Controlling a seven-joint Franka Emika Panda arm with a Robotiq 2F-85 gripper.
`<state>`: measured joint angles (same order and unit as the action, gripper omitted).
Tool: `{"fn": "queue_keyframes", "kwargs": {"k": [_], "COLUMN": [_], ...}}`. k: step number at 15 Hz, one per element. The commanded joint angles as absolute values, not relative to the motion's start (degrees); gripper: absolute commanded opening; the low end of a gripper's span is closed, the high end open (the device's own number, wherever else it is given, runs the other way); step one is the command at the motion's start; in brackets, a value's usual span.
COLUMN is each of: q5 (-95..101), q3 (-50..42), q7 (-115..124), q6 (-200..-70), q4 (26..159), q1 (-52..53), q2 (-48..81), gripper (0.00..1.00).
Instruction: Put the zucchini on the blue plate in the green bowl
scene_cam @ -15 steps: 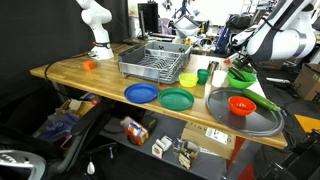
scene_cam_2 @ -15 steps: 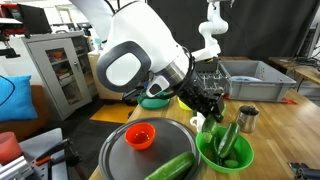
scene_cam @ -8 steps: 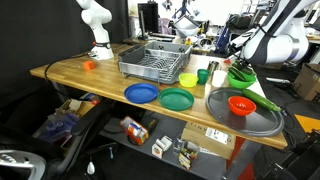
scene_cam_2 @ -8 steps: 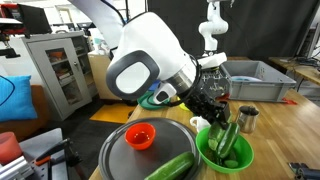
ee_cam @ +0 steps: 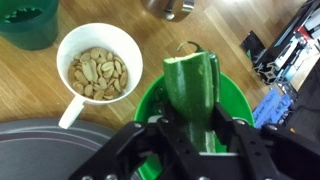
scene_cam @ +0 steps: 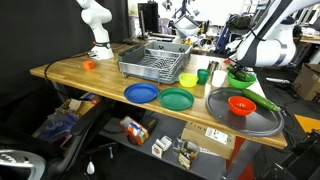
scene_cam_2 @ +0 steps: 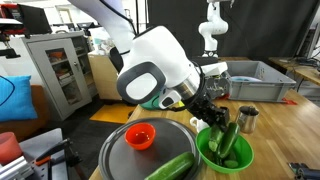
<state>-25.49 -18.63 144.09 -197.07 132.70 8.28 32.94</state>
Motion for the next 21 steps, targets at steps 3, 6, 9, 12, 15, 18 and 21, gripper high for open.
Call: {"fn": "queue_keyframes", "kwargs": {"k": [3, 6, 9, 12, 15, 18, 21], "q5": [-27.4, -27.5, -27.3, -27.4, -27.3, -28.6, -30.6], "q3": [-15.7, -14.9, -14.1, -13.0, -11.5, -12.0, -13.2], "q7": [139.2, 138.4, 137.4, 137.0, 137.3, 137.2, 136.0], "q6": [-197.2, -196.9, -196.7, -197.3, -198.5, -198.0, -198.0], "q4": [129.6, 128.5, 128.1, 128.7, 129.2, 128.9, 130.3], "q1": [4.7, 4.0, 3.3, 2.6, 1.7, 3.0, 5.5], "q2": [35.4, 36.2, 36.1, 35.3, 34.4, 32.6, 28.4], "gripper": [0.17, 0.17, 0.33, 0.74, 0.97, 1.00, 1.00]}}
